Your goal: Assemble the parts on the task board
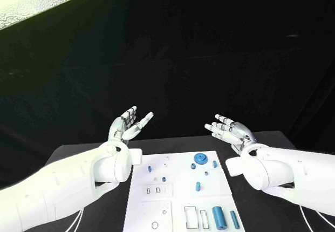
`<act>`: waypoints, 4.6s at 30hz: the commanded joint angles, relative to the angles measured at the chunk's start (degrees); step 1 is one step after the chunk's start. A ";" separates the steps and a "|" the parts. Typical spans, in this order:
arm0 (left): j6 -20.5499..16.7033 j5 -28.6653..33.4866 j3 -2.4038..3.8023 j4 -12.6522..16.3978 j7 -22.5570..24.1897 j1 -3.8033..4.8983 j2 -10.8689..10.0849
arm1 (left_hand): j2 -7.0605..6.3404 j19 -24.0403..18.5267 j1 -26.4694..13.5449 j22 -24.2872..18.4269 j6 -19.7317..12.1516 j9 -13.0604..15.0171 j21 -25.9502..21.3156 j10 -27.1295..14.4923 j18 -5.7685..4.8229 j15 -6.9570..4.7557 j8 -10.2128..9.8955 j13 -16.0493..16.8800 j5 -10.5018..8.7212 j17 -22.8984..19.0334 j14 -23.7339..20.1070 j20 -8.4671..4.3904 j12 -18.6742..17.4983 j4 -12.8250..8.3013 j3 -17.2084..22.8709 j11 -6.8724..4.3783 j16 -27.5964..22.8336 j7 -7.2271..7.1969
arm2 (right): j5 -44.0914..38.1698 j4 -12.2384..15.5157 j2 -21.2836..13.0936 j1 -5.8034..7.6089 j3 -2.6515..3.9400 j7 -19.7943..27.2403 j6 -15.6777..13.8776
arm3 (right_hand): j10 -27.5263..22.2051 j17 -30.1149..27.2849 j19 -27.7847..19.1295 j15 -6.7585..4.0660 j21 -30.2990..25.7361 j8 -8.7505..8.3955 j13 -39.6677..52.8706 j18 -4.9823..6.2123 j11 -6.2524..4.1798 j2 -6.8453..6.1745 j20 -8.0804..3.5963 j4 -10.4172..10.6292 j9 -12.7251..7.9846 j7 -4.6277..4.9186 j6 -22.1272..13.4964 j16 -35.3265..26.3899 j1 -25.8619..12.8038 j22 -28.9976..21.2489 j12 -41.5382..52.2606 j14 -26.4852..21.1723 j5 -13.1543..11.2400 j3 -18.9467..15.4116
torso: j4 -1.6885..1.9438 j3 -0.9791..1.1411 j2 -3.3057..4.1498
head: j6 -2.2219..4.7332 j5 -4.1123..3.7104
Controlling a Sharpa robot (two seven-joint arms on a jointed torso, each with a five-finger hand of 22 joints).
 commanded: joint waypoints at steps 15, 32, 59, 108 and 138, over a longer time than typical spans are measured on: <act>6.20 -4.79 -0.07 3.06 -1.59 0.29 -2.73 | 3.44 25.19 4.15 2.76 13.77 2.27 6.91 24.49 2.69 2.21 3.53 1.84 -0.24 4.14 27.18 1.60 3.14 0.69 4.54 3.99 6.02 6.65 | -31.70 -3.99 -0.96 3.14 -1.62 -5.10 7.89 | 34.65 4.31 24.76 -3.81 9.07 8.07 1.89 5.82 -2.60 -1.85 0.53 -9.21 5.10 7.95 28.83 7.05 10.17 3.63 3.13 32.59 -0.78 3.89 | 0.01 -0.37 1.92 | -0.97 -0.79; 10.43 -2.90 0.32 11.48 -0.75 0.56 -9.20 | 5.12 36.44 4.91 3.17 29.48 5.24 11.74 40.96 4.93 -0.87 8.83 2.68 -0.65 9.92 41.98 0.32 4.55 0.09 7.91 2.12 10.58 6.07 | -64.72 -4.47 -0.59 6.60 -1.36 -14.52 8.49 | 49.31 8.16 38.57 -9.94 18.11 11.29 1.98 7.02 -7.17 -5.08 -4.27 -10.06 6.98 4.32 42.49 12.96 9.26 6.80 2.26 50.84 0.07 6.41 | 1.08 -0.65 5.12 | -1.07 -1.96; 11.88 -2.91 1.11 22.10 0.47 1.12 -17.58 | 3.78 44.93 4.73 10.61 31.25 7.78 26.93 44.55 4.53 -4.14 11.49 3.24 -0.76 30.31 41.67 -3.99 5.46 -0.03 9.10 0.08 36.45 4.74 | -86.18 -3.41 1.79 7.77 -1.29 -27.33 17.51 | 47.47 62.85 57.95 -14.34 57.17 8.48 2.46 4.38 -9.79 -8.36 -9.76 -6.79 9.99 1.36 46.17 72.48 8.45 41.67 1.94 69.25 0.25 4.46 | 2.27 -1.65 9.58 | -1.66 -4.09; 12.53 -2.98 1.36 23.88 -0.15 2.20 -18.43 | 3.63 43.55 4.58 11.35 30.74 7.84 28.01 43.81 4.42 -3.83 11.32 3.08 -0.77 30.66 39.68 -3.80 5.24 0.04 8.88 0.37 37.33 5.01 | -90.14 -5.06 4.38 6.98 -1.44 -32.58 20.58 | 52.27 66.76 60.80 -14.92 64.55 10.25 3.14 3.00 -10.72 -5.70 -10.13 -4.07 12.56 0.78 49.25 77.20 9.50 52.32 3.94 69.37 -0.64 8.85 | 4.10 -2.15 11.94 | -1.67 -5.27; 12.93 -2.90 1.35 23.28 -0.60 2.22 -18.06 | 3.68 43.34 4.58 11.44 30.63 7.84 28.14 43.66 4.42 -3.77 11.28 3.04 -0.83 30.65 39.49 -3.75 5.19 0.04 8.86 0.42 37.42 5.05 | -92.73 -4.90 8.25 7.71 -0.77 -34.76 7.71 | 55.50 67.58 61.23 -15.58 67.37 11.67 4.20 2.57 -11.46 -5.10 -10.80 -6.61 14.63 0.48 50.55 78.17 11.93 56.18 4.69 69.43 -0.96 11.76 | 4.86 -2.49 12.54 | -0.60 -5.50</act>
